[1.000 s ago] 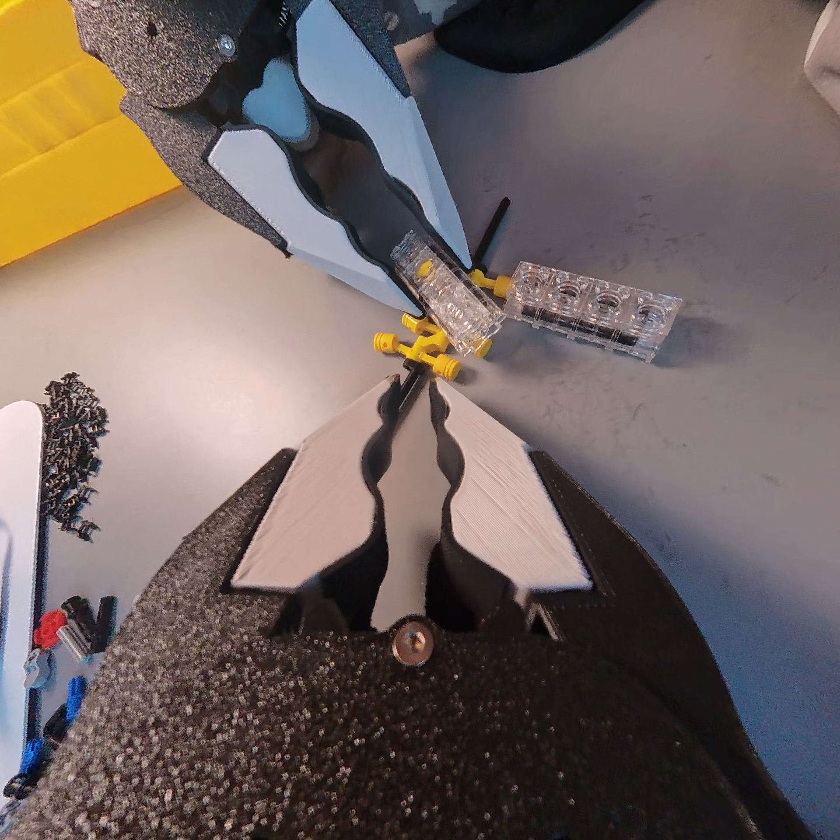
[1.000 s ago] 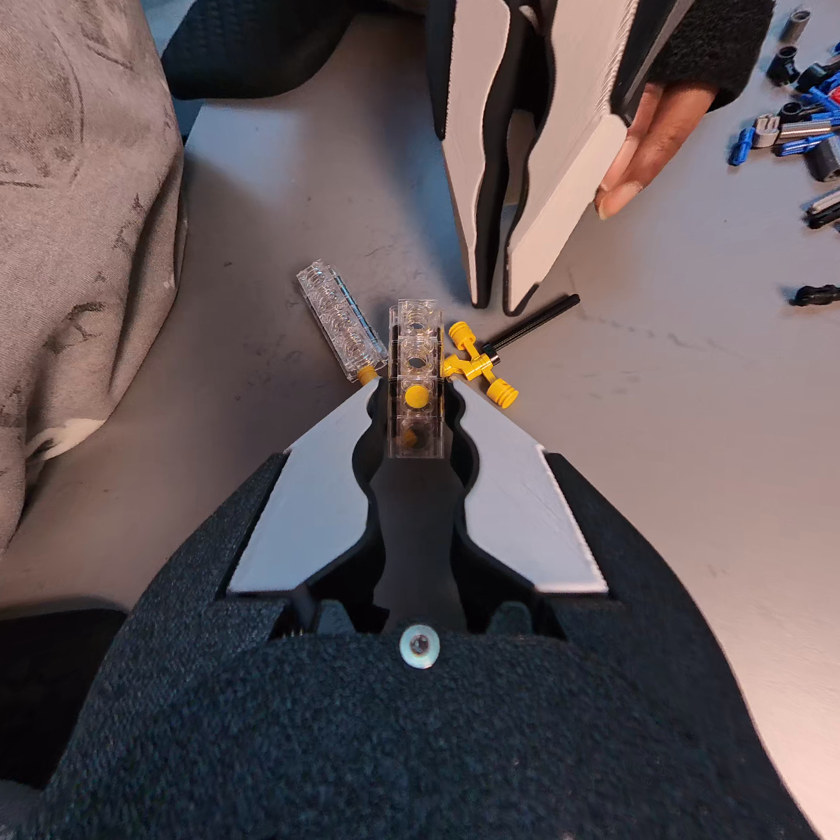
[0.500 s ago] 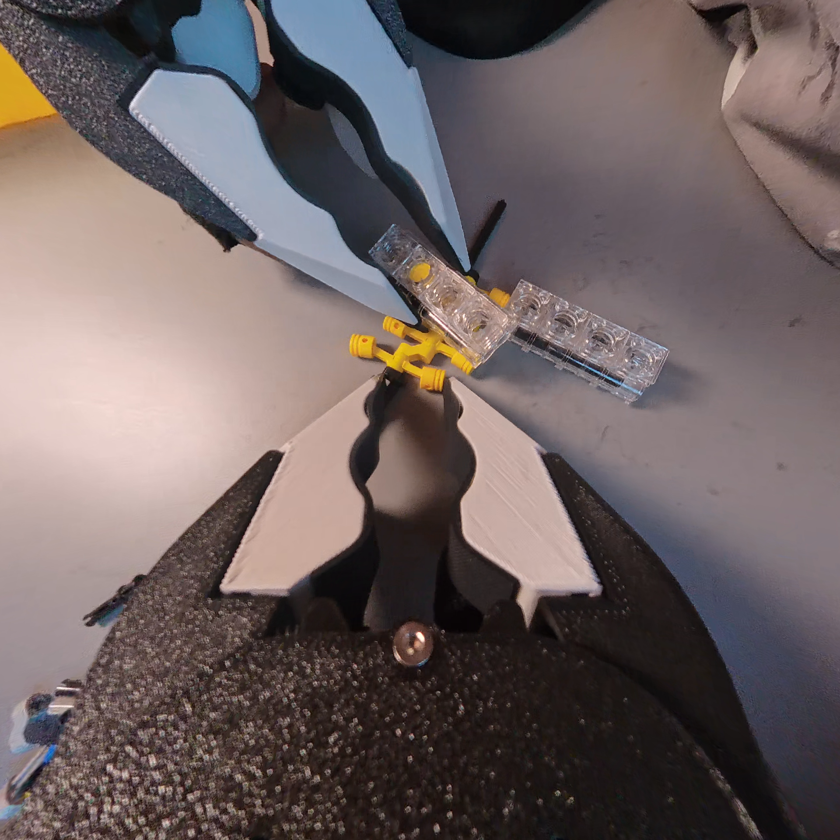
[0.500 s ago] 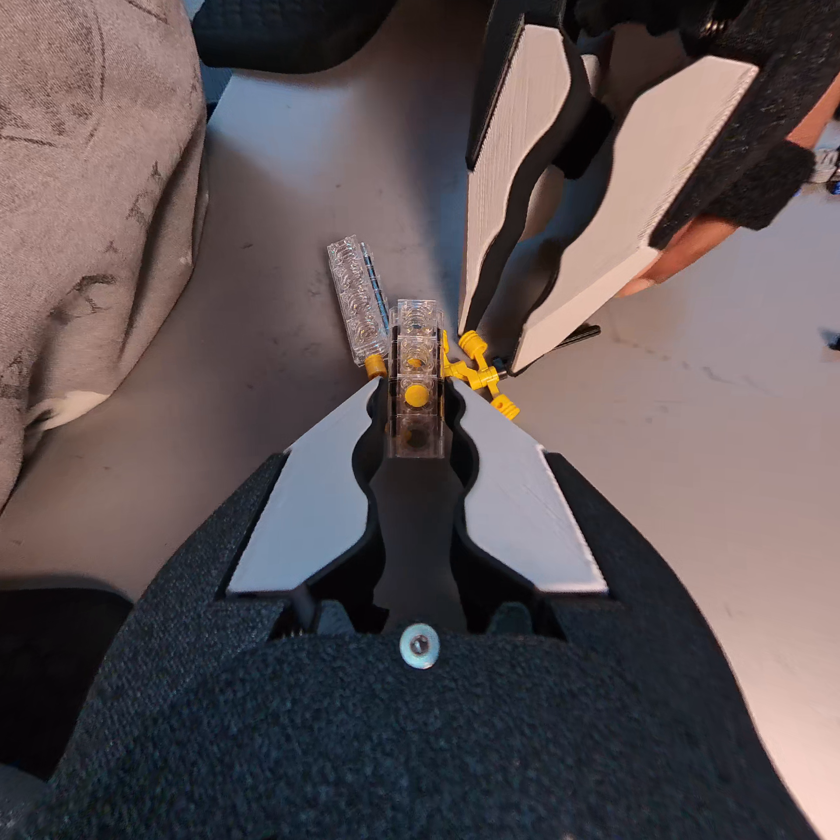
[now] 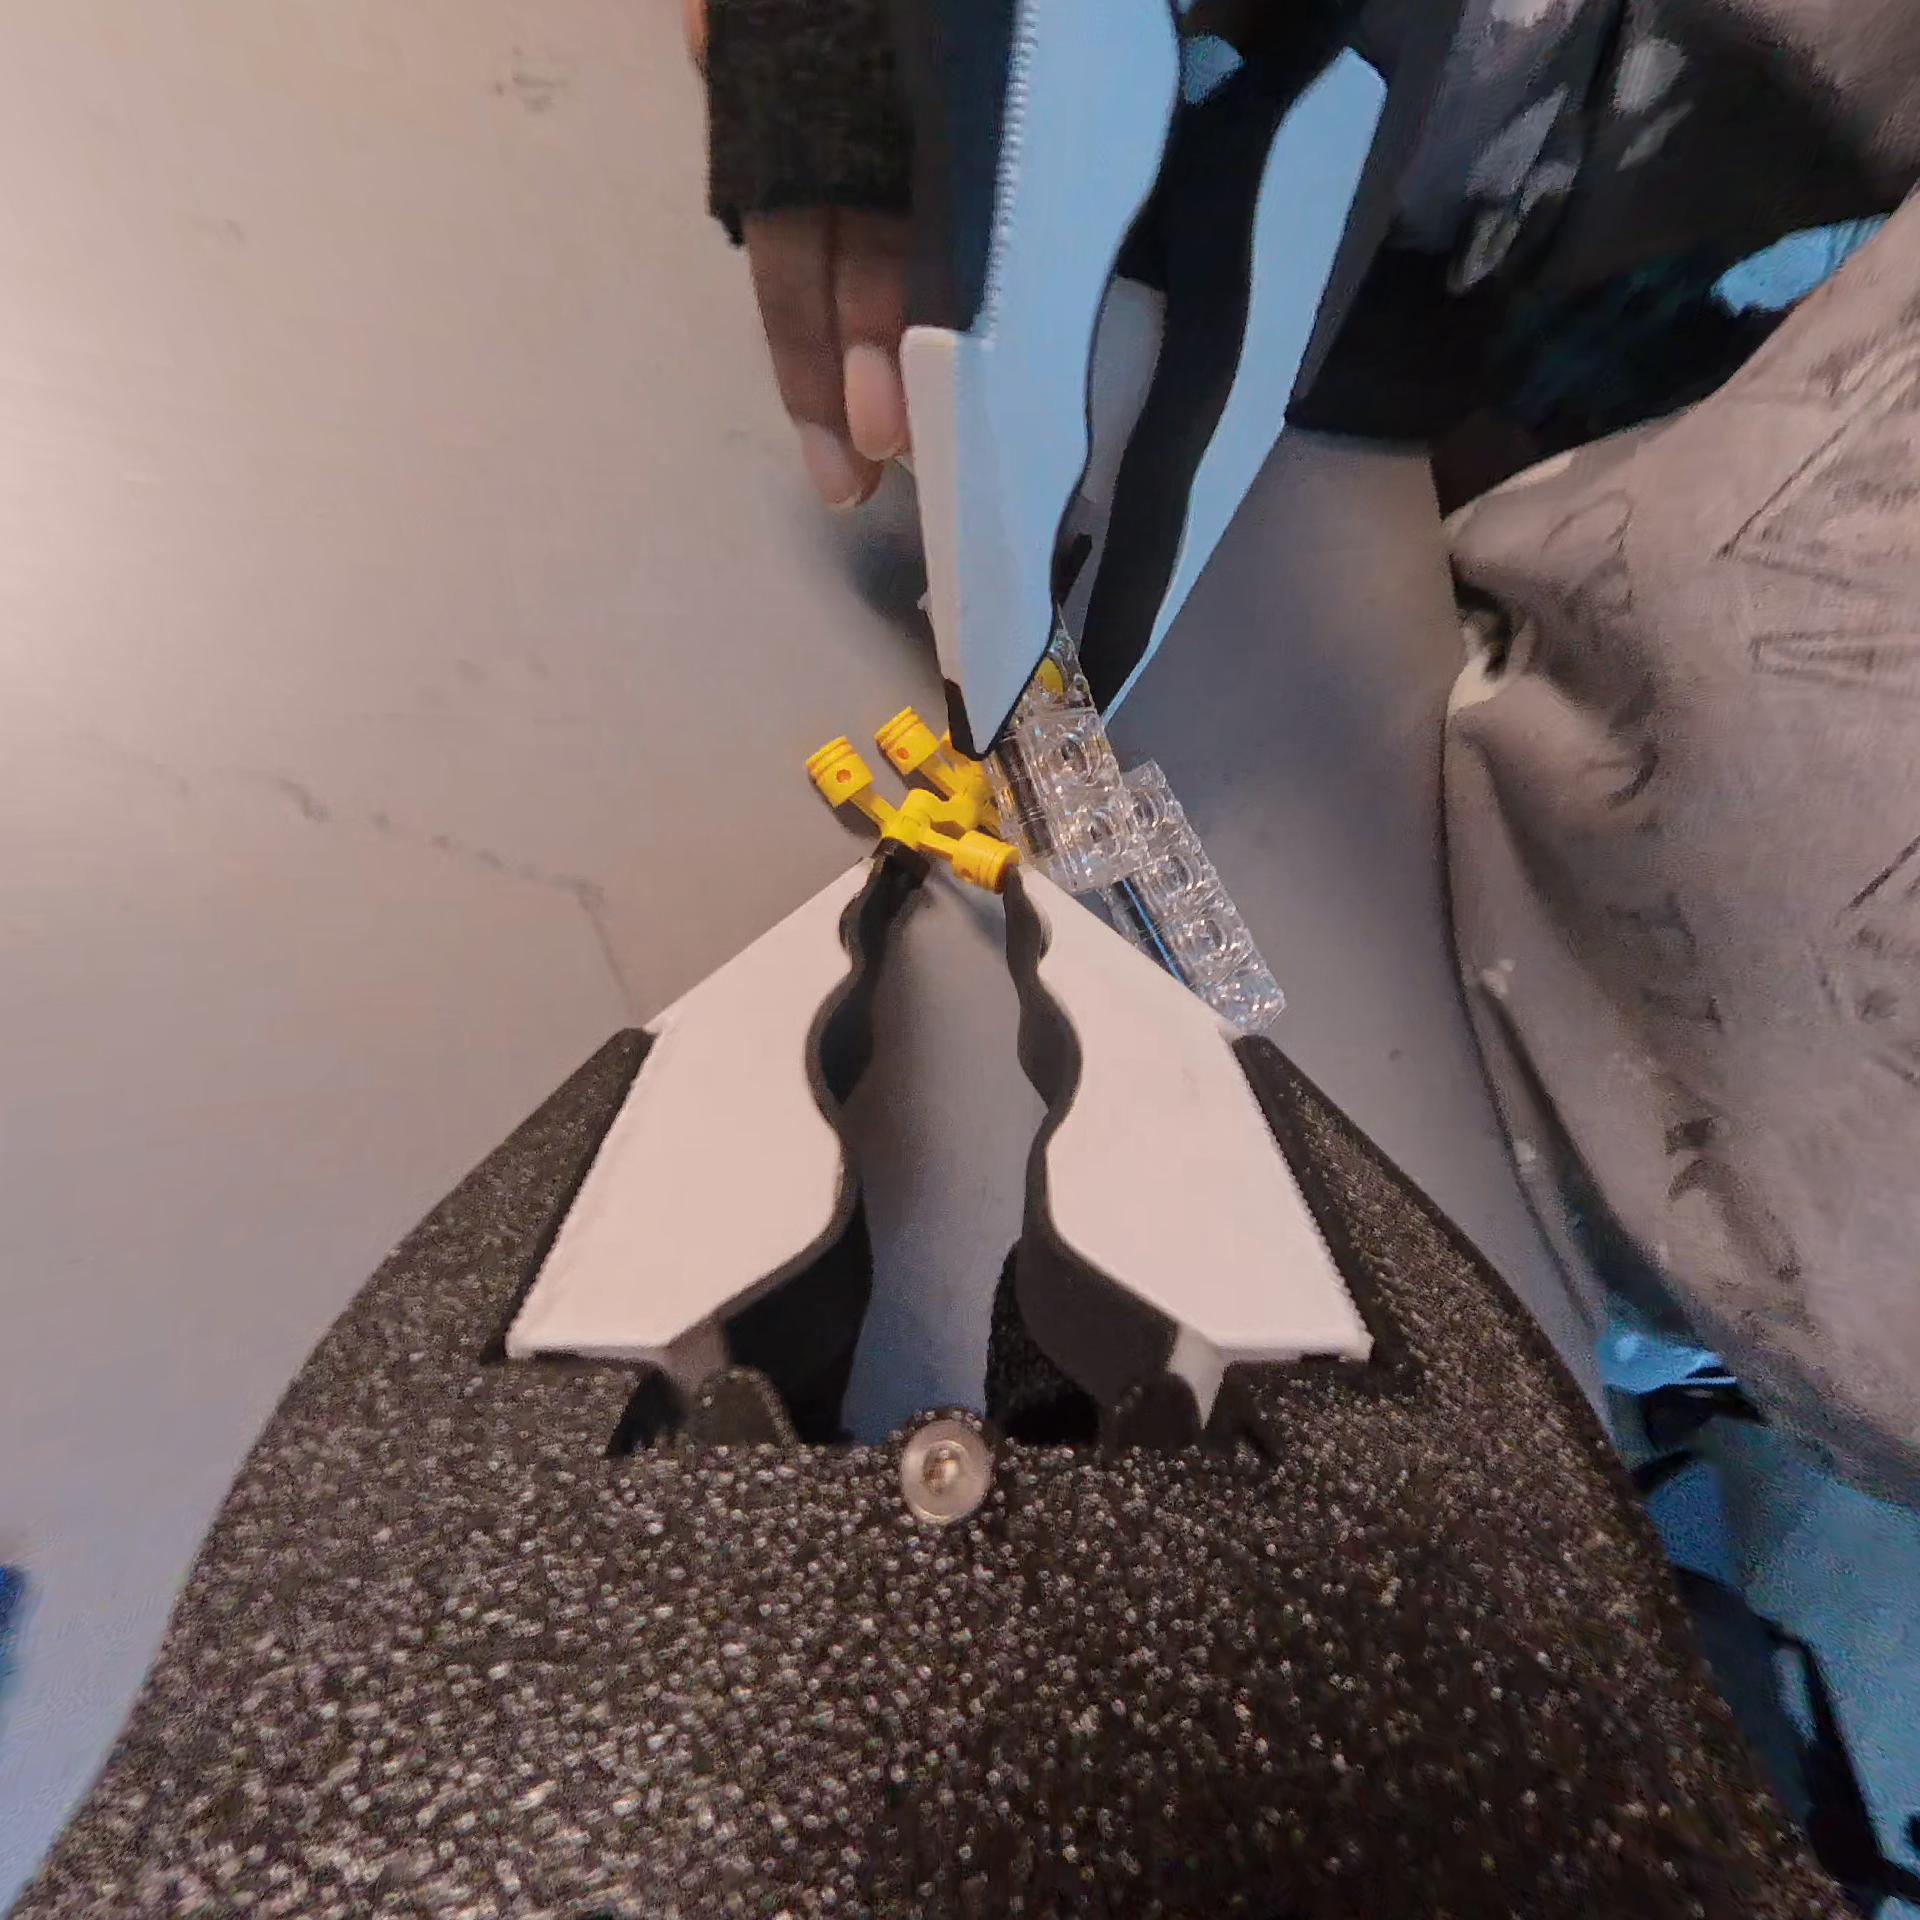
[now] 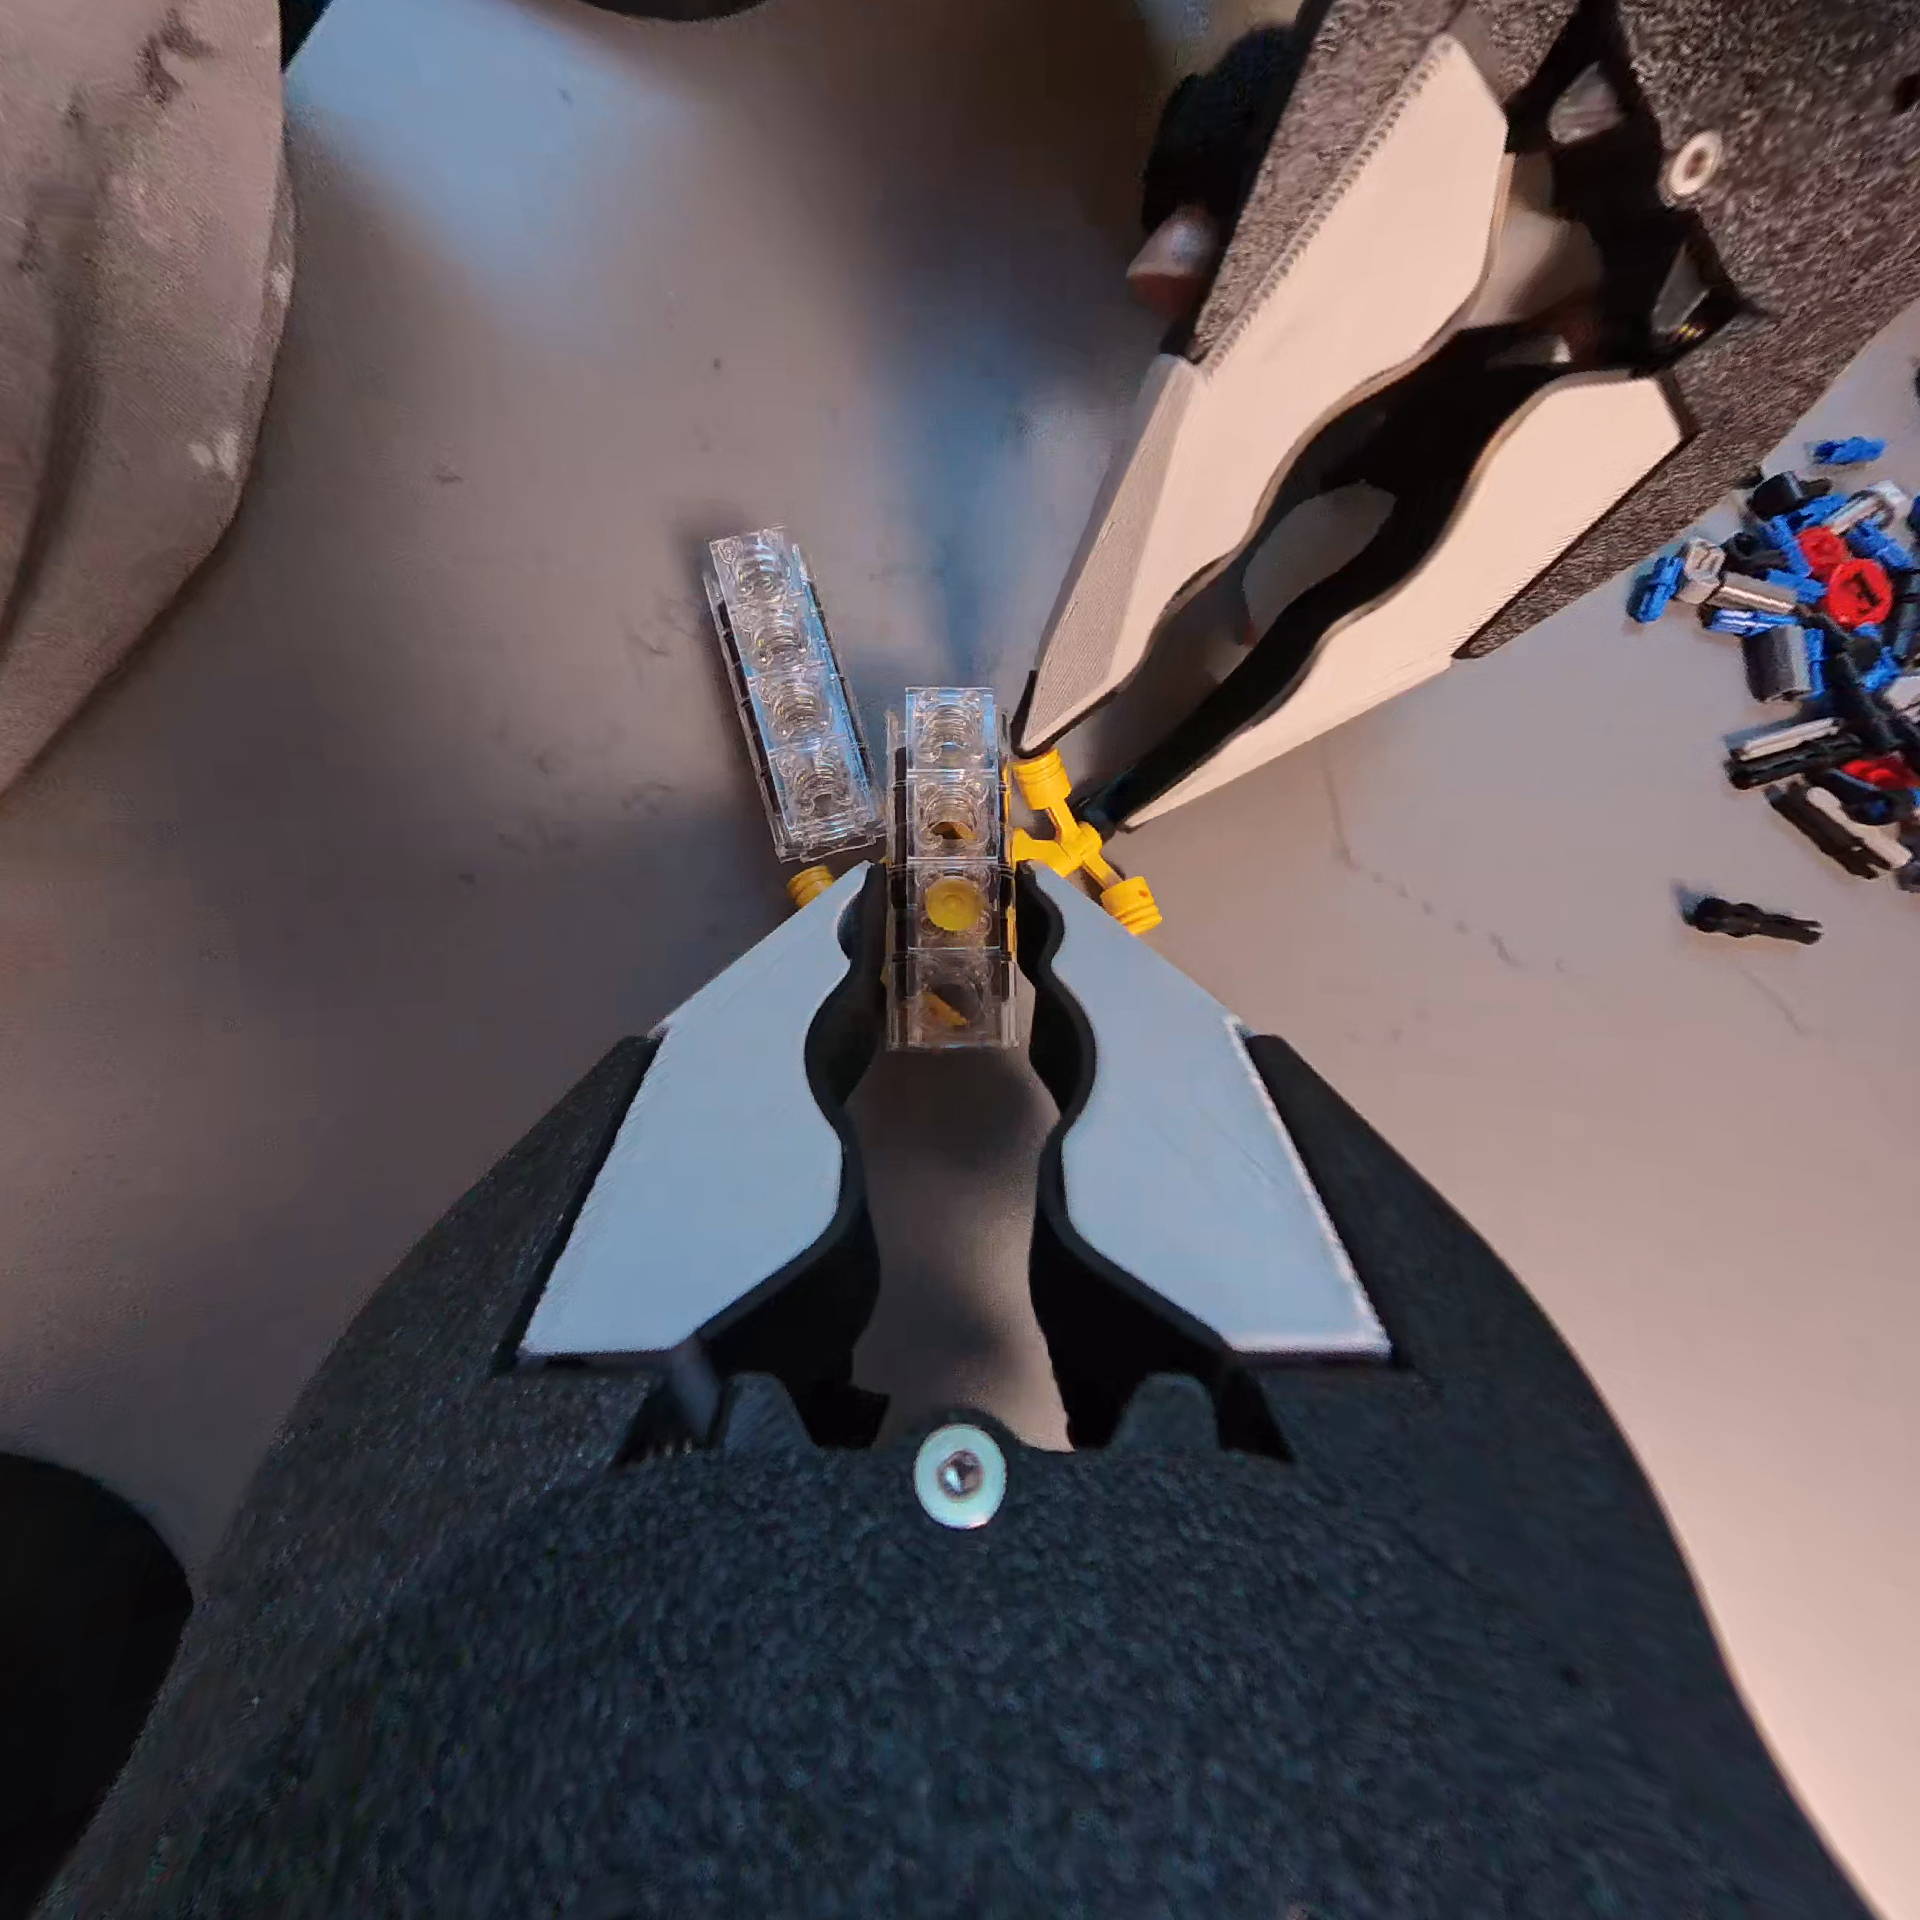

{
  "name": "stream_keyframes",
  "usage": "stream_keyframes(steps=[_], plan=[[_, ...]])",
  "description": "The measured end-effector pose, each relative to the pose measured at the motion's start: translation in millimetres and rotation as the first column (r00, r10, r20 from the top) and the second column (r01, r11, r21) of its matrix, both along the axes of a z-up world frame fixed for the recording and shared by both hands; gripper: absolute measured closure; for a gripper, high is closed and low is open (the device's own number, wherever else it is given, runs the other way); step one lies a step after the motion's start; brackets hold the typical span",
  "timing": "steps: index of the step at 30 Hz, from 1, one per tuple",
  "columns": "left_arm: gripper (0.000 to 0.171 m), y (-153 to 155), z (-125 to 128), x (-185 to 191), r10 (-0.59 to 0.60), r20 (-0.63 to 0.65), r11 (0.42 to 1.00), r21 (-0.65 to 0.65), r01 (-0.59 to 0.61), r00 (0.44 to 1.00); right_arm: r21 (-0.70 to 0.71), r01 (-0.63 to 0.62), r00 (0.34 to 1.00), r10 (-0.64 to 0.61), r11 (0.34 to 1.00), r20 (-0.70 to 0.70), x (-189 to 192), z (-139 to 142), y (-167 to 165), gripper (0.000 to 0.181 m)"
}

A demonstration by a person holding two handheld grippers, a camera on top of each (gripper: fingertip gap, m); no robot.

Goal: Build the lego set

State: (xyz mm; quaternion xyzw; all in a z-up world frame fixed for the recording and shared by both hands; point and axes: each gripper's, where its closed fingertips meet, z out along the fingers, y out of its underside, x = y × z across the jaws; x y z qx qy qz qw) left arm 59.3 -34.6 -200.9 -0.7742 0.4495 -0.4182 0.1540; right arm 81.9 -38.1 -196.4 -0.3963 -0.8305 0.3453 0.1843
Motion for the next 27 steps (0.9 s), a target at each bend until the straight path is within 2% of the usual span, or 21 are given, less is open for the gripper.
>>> stream_keyframes(steps=[3, 4, 5, 7, 10, 15, 17, 19, 21, 23, 25, 27], plan=[[0.154, -2, 3, 0, 0.104, 0.022, 0.988, -0.117, -0.101, 0.994, 0.084, 0.020, 0.999, -0.017, 0.996, -0.039, 0, 1, 1, 0.158], [0.158, -3, 5, 1, 0.133, 0.033, 0.980, -0.152, -0.127, 0.991, 0.106, 0.035, 0.998, -0.029, 0.994, -0.057, 0, 1, 1, 0.158], [0.168, -5, 5, 1, 0.158, 0.039, 0.971, -0.186, -0.148, 0.987, 0.126, 0.049, 0.996, -0.040, 0.991, -0.077, 1, 1, 1, 0.158], [0.170, -8, 2, 2, 0.202, 0.030, 0.955, -0.229, -0.190, 0.979, 0.156, 0.080, 0.992, -0.062, 0.984, -0.113, 3, 2, 2, 0.158], [0.171, -9, 1, 3, 0.243, 0.012, 0.944, -0.235, -0.233, 0.970, 0.211, 0.140, 0.983, -0.109, 0.968, -0.149, 6, 2, 9, 0.158], [0.171, -10, 1, 5, 0.253, -0.005, 0.947, -0.202, -0.249, 0.967, 0.215, 0.177, 0.976, -0.143, 0.961, -0.165, 8, 2, 12, 0.158], [0.167, -6, 2, 1, 0.237, -0.016, 0.965, -0.113, -0.237, 0.971, 0.203, 0.176, 0.976, -0.143, 0.963, -0.166, 9, 2, 11, 0.158], [0.157, 3, -3, -9, 0.195, -0.084, 0.977, 0.107, -0.185, 0.977, 0.197, 0.162, 0.978, -0.130, 0.967, -0.165, 10, 1, 9, 0.158], [0.144, 12, -4, -15, 0.151, -0.145, 0.944, 0.314, -0.099, 0.978, 0.191, 0.144, 0.980, -0.113, 0.971, -0.165, 10, 1, 7, 0.158], [0.137, 15, -2, -13, 0.076, -0.186, 0.887, 0.462, 0.019, 0.980, 0.189, 0.114, 0.983, -0.083, 0.975, -0.165, 9, 1, 3, 0.158], [0.131, 14, -2, -8, -0.021, -0.230, 0.833, 0.534, 0.144, 0.973, 0.191, 0.072, 0.986, -0.041, 0.979, -0.165, 7, 1, -1, 0.158], [0.133, 9, -8, -6, -0.100, -0.283, 0.840, 0.490, 0.233, 0.954, 0.197, 0.030, 0.987, 0.002, 0.980, -0.160, 5, 1, -4, 0.158]])
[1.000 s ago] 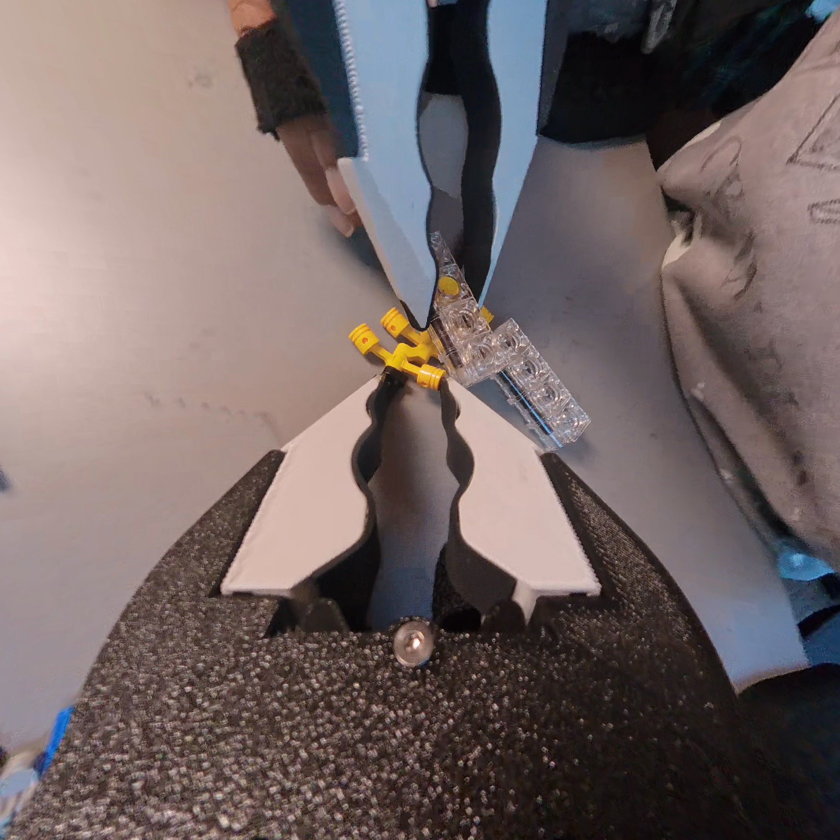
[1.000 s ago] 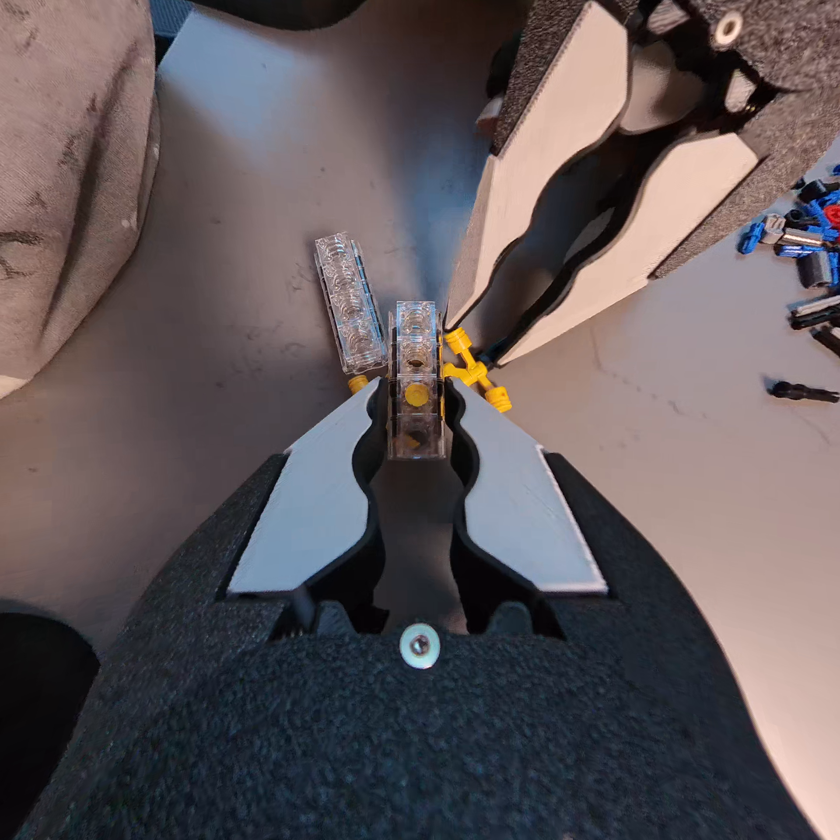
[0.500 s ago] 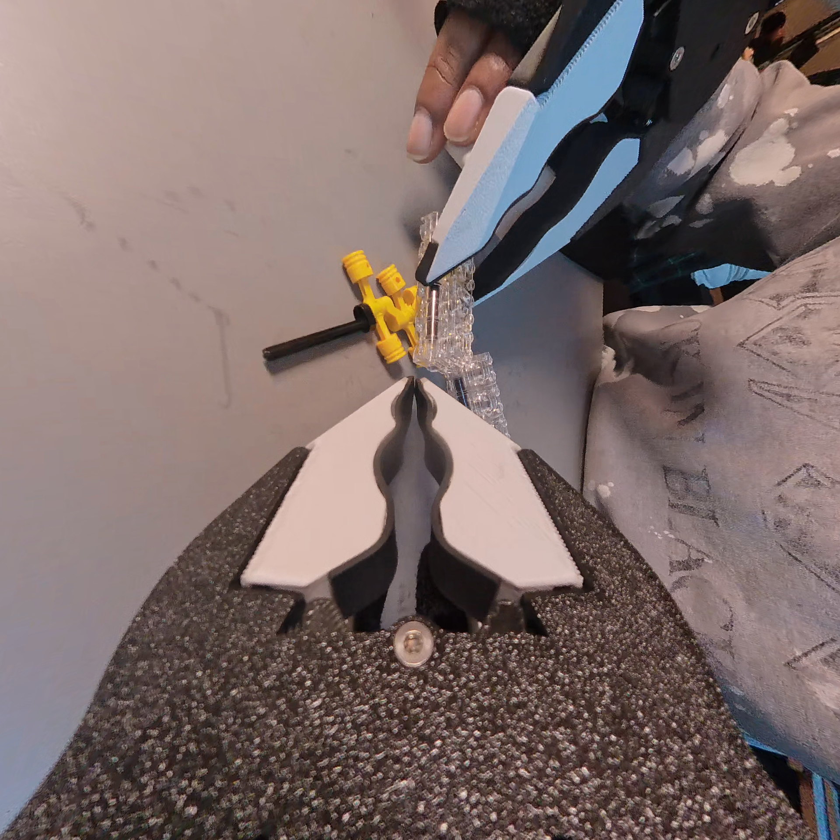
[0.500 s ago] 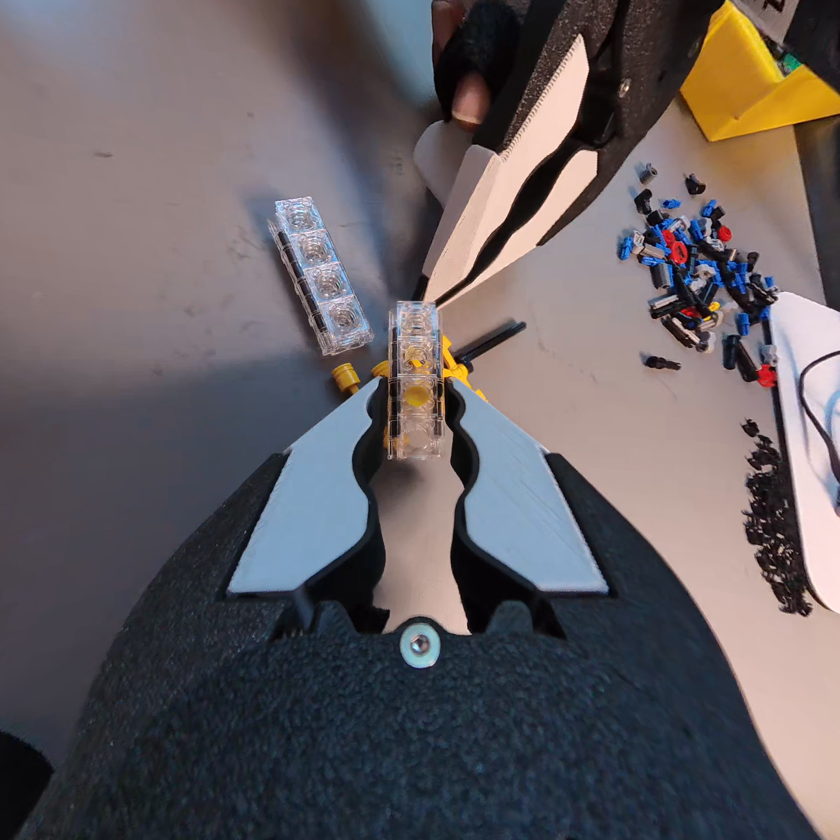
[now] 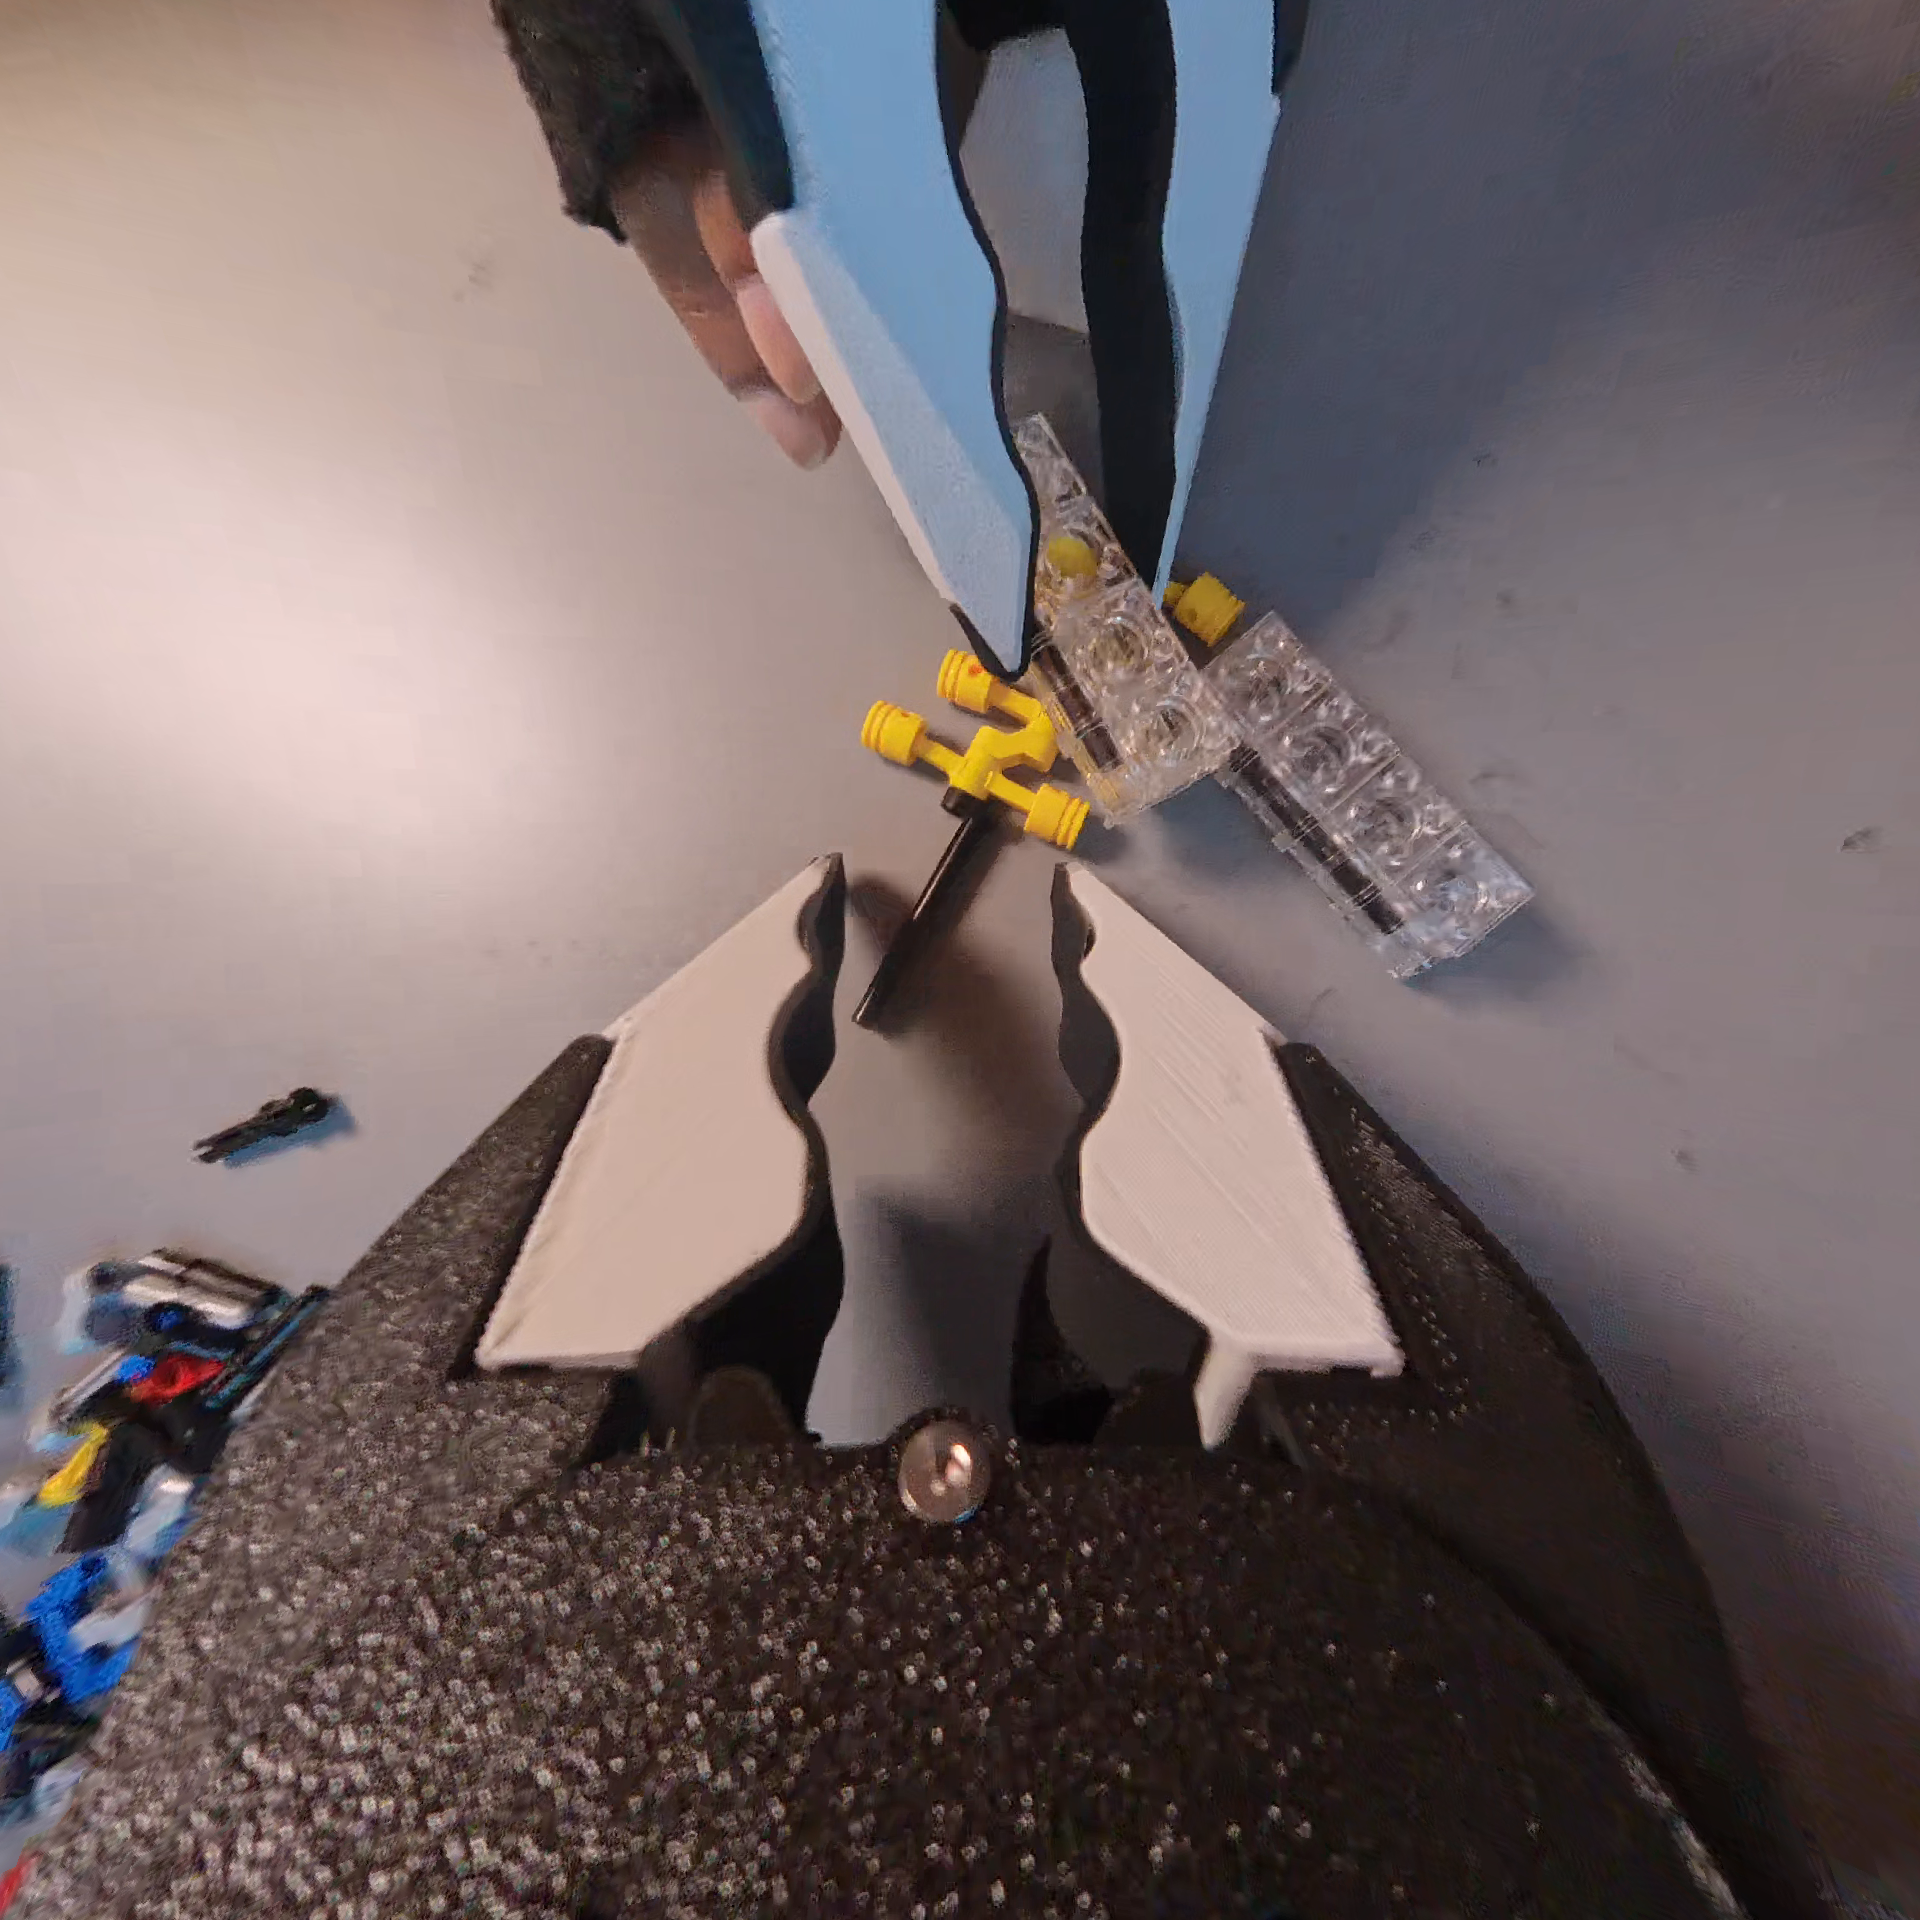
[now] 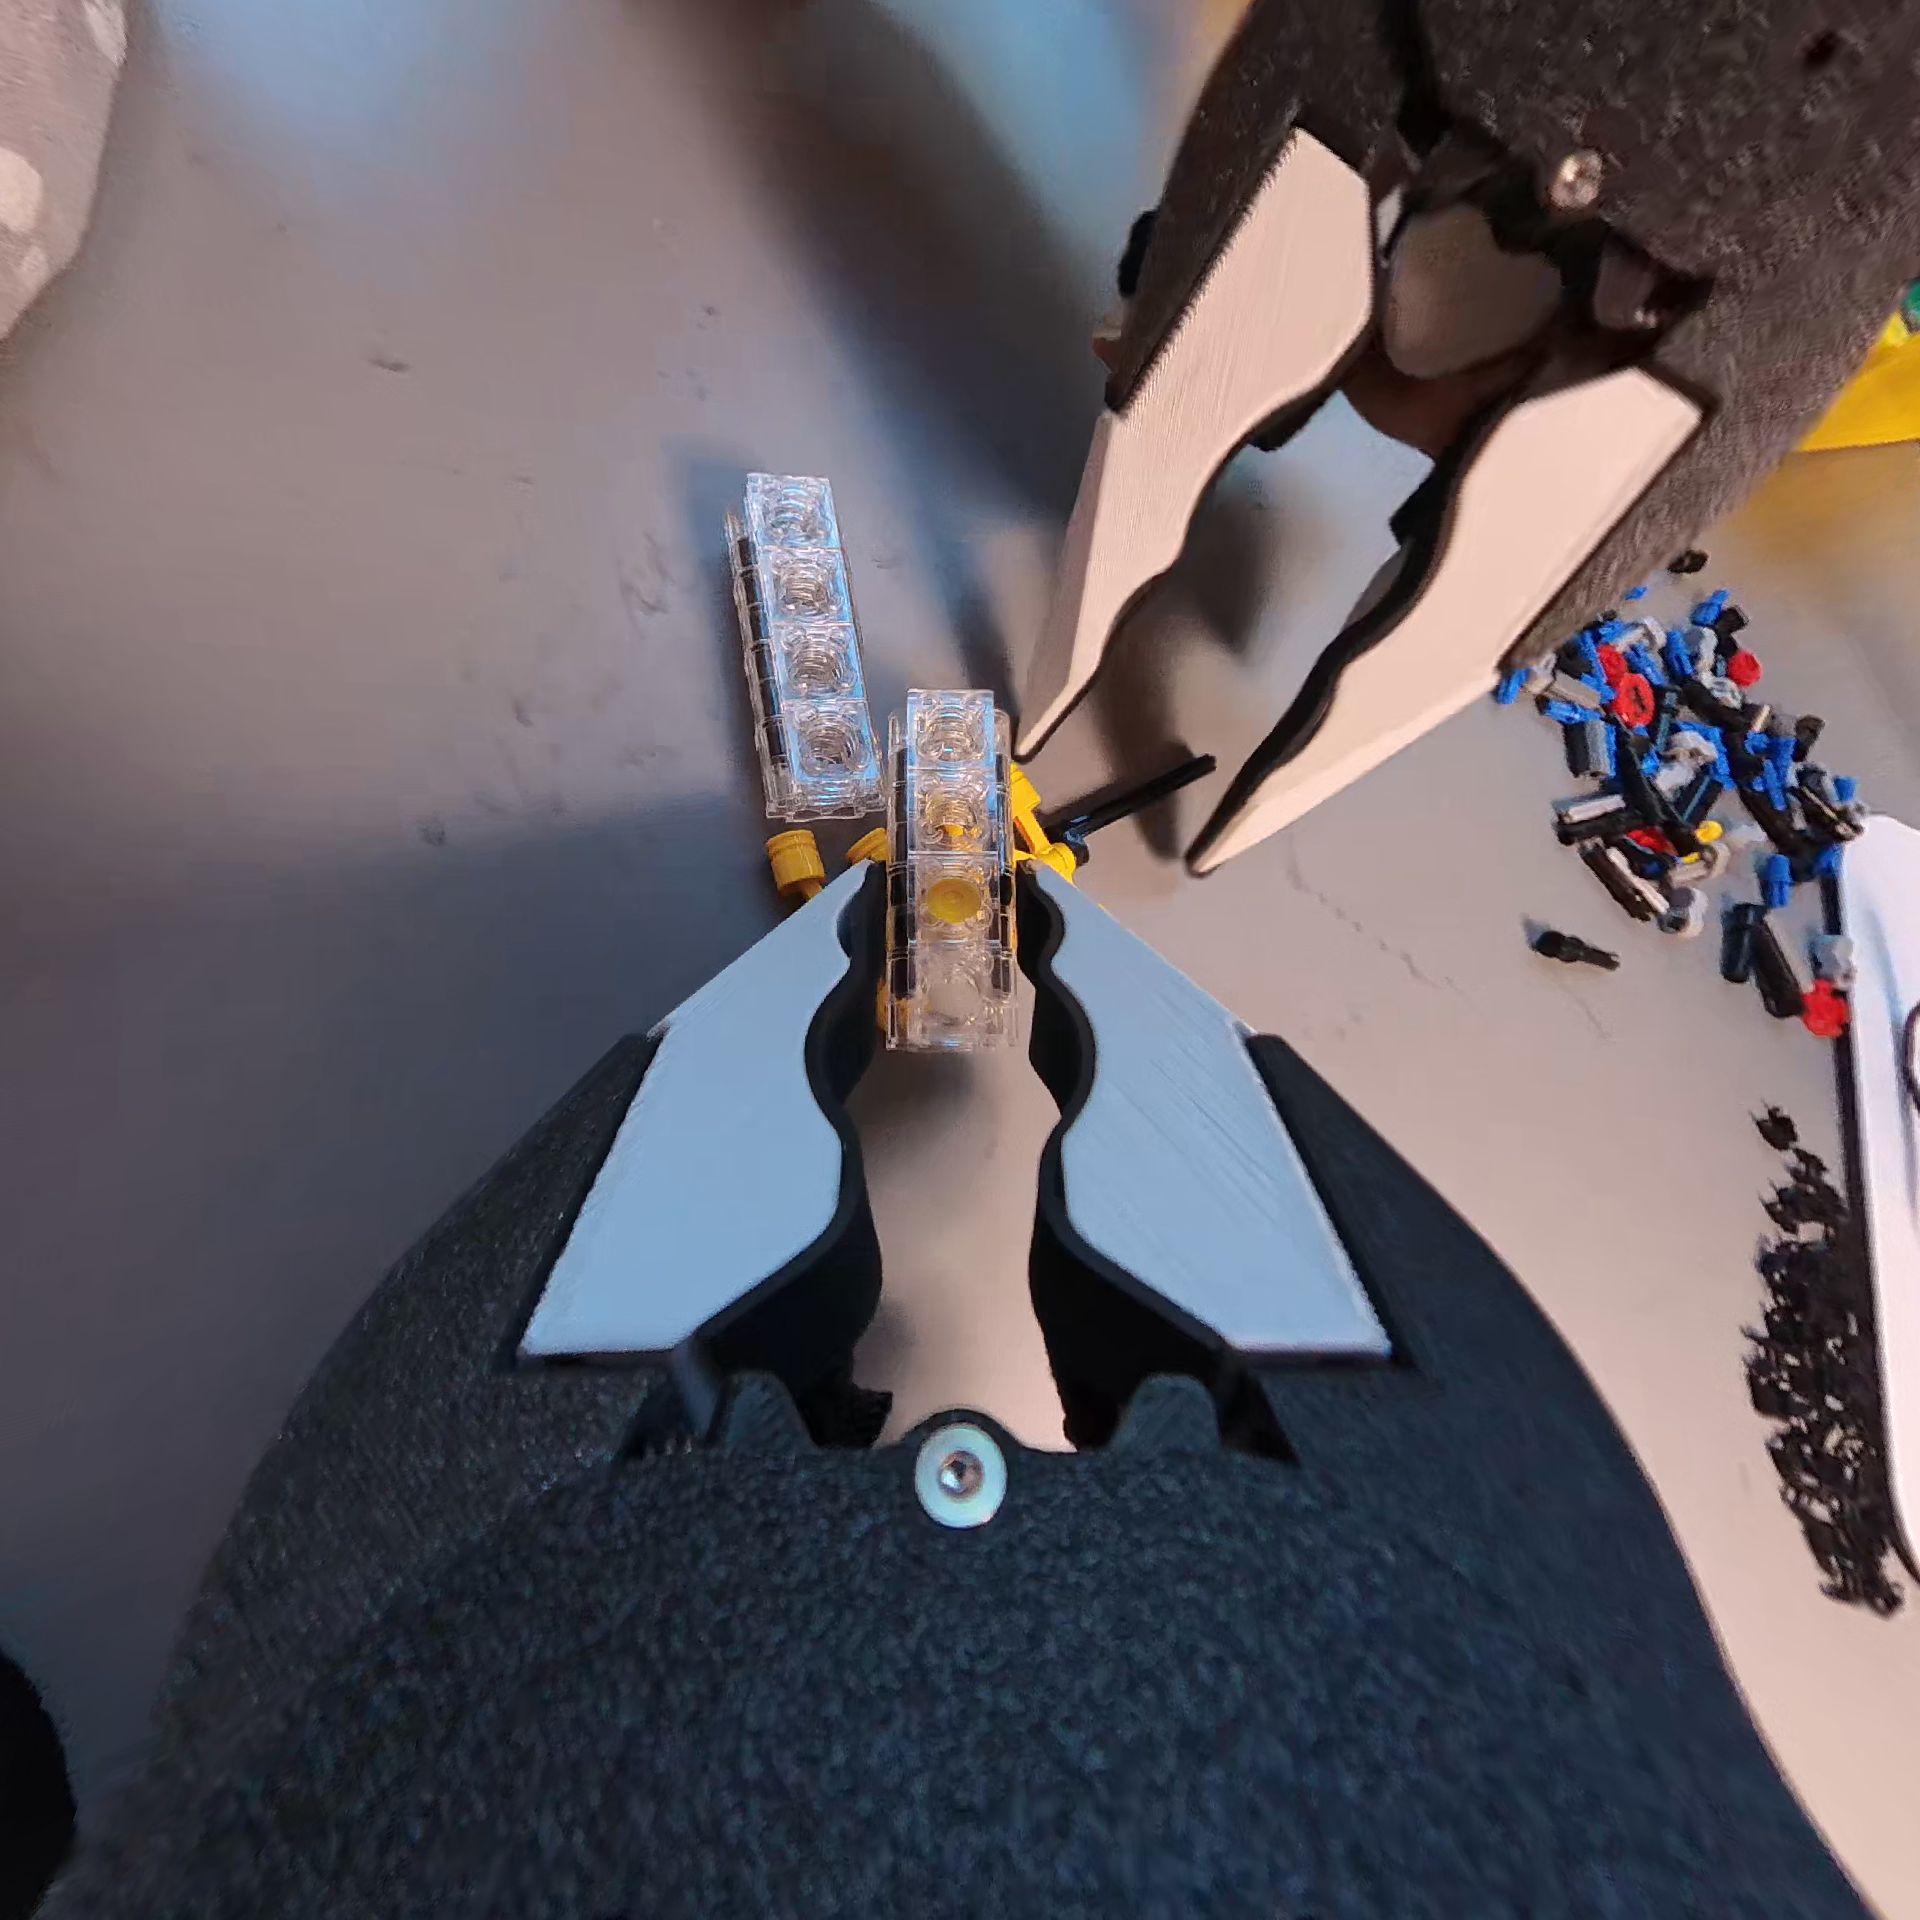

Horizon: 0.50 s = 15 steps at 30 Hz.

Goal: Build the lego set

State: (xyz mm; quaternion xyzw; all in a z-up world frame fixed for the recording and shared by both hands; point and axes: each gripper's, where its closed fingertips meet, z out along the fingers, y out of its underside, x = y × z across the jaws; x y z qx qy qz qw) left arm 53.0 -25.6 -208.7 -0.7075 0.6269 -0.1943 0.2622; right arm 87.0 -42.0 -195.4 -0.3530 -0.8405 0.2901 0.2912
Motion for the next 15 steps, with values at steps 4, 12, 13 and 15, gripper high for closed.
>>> stream_keyframes(steps=[4, 12, 13, 15], plan=[[0.159, -2, -1, -4, 0.075, -0.033, 0.976, -0.204, -0.080, 0.997, 0.026, -0.013, 1.000, 0.012, 1.000, 0.022, -4, 0, 5, 0.158], [0.166, -13, -2, -2, 0.294, 0.032, 0.925, -0.262, -0.276, 0.955, 0.079, 0.082, 0.996, -0.084, 0.993, 0.026, -4, 0, 13, 0.158], [0.167, -16, -1, -2, 0.309, 0.038, 0.920, -0.266, -0.289, 0.950, 0.091, 0.092, 0.995, -0.095, 0.992, 0.024, -5, 0, 13, 0.158], [0.165, -24, -1, 0, 0.318, 0.050, 0.916, -0.272, -0.294, 0.947, 0.106, 0.109, 0.994, -0.112, 0.988, 0.015, -5, 0, 14, 0.158]])
